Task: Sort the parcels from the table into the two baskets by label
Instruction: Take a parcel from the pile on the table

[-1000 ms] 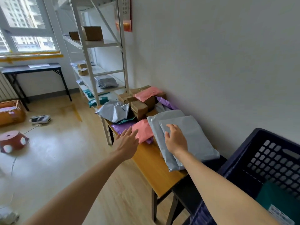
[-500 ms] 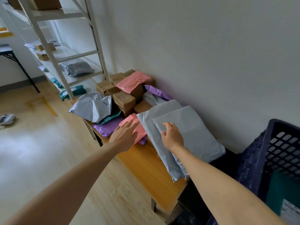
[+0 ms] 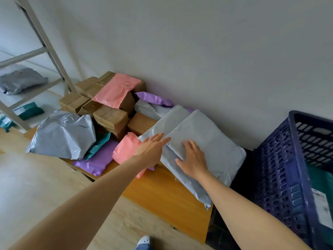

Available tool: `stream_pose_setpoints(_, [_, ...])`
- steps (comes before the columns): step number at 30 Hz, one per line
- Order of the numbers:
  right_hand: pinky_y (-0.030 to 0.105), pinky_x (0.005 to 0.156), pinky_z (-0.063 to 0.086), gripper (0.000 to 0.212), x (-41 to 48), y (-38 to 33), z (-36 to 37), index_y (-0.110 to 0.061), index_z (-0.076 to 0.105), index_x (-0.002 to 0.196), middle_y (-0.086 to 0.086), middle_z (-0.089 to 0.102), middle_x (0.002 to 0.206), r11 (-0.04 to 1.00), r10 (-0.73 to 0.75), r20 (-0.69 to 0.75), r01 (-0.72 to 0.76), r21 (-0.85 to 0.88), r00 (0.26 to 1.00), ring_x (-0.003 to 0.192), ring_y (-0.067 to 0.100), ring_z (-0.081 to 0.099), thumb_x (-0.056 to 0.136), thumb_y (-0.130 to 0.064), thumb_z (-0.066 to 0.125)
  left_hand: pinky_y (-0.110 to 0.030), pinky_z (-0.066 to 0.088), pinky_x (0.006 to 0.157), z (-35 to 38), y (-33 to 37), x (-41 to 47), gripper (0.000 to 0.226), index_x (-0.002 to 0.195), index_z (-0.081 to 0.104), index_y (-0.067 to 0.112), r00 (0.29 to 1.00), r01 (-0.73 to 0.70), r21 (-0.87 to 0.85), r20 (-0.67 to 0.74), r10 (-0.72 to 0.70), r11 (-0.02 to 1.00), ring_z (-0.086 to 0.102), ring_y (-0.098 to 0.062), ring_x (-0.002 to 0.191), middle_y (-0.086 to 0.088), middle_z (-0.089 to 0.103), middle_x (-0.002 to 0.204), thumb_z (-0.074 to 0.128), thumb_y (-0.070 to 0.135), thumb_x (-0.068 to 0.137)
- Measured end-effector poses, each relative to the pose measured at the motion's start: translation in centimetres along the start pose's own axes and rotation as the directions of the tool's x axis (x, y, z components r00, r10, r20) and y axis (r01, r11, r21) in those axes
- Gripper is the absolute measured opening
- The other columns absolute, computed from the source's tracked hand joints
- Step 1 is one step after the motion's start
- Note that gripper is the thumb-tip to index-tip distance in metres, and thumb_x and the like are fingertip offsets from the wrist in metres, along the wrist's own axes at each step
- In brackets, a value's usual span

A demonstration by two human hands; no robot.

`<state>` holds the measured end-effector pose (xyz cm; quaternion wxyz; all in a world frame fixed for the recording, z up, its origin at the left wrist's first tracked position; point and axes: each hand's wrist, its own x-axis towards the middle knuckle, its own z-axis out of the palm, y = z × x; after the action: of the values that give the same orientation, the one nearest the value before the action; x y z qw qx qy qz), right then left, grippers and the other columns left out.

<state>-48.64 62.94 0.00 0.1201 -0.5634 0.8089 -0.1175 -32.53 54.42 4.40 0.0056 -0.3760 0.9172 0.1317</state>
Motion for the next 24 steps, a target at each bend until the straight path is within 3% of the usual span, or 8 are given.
stream_pose_setpoints(3, [0.036, 0.114, 0.027, 0.063, -0.2, -0.1, 0.6, -0.021, 0.023, 0.149, 0.005, 0.018, 0.159, 0.997, 0.005, -0.050, -0.009, -0.073, 0.999, 0.145, 0.022, 0.023, 0.096, -0.039, 0.051, -0.040, 0.016, 0.120, 0.0, -0.4, 1.7, 0.064, 0.151, 0.025, 0.031, 0.997, -0.073, -0.009, 0.000, 0.073, 0.997, 0.012, -0.023, 0.149, -0.002, 0.014, 0.162, 0.037, -0.001, 0.098])
stream_pose_setpoints(8, [0.032, 0.111, 0.033, 0.046, -0.3, -0.5, 1.1, -0.011, 0.040, 0.142, 0.008, 0.038, 0.150, 0.997, 0.031, -0.165, -0.043, -0.070, 0.986, 0.139, 0.022, 0.037, 0.100, -0.026, 0.049, -0.039, 0.012, 0.119, 0.7, -0.8, 3.4, 0.055, 0.149, 0.030, 0.034, 0.989, -0.148, -0.031, 0.007, 0.148, 0.989, 0.011, -0.021, 0.149, 0.001, 0.015, 0.161, 0.041, 0.009, 0.102])
stream_pose_setpoints(12, [0.039, 0.082, 0.056, 0.021, 0.1, -0.7, 1.3, -0.003, 0.064, 0.106, 0.014, 0.068, 0.108, 0.997, 0.071, -0.362, -0.061, 0.038, 0.930, 0.097, 0.030, 0.067, 0.087, -0.008, 0.068, -0.037, 0.014, 0.119, 0.7, -1.3, 4.5, 0.051, 0.148, 0.033, 0.033, 0.978, -0.209, -0.046, 0.007, 0.209, 0.977, 0.014, -0.021, 0.148, 0.000, 0.015, 0.161, 0.040, 0.011, 0.102])
stream_pose_setpoints(15, [0.038, 0.065, 0.059, 0.017, 0.7, -1.2, 0.5, -0.003, 0.065, 0.094, 0.012, 0.069, 0.089, 0.996, 0.089, -0.449, -0.070, 0.060, 0.889, 0.078, 0.029, 0.069, 0.079, 0.001, 0.074, -0.039, 0.020, 0.119, -0.3, -1.5, 5.5, 0.053, 0.147, 0.034, 0.032, 0.968, -0.252, -0.071, -0.026, 0.250, 0.965, 0.017, -0.022, 0.147, -0.001, 0.018, 0.161, 0.040, 0.008, 0.100])
stream_pose_setpoints(24, [0.031, 0.065, 0.038, 0.014, 3.5, -2.2, -3.2, -0.001, 0.058, 0.105, 0.011, 0.062, 0.104, 0.960, 0.266, -0.556, -0.161, 0.231, 0.788, 0.091, 0.030, 0.059, 0.098, -0.008, 0.049, -0.034, 0.036, 0.105, -4.8, -1.8, 7.4, 0.071, 0.155, 0.006, 0.030, 0.958, -0.283, -0.158, -0.096, 0.270, 0.946, 0.024, -0.023, 0.144, -0.003, 0.014, 0.162, 0.041, 0.007, 0.097])
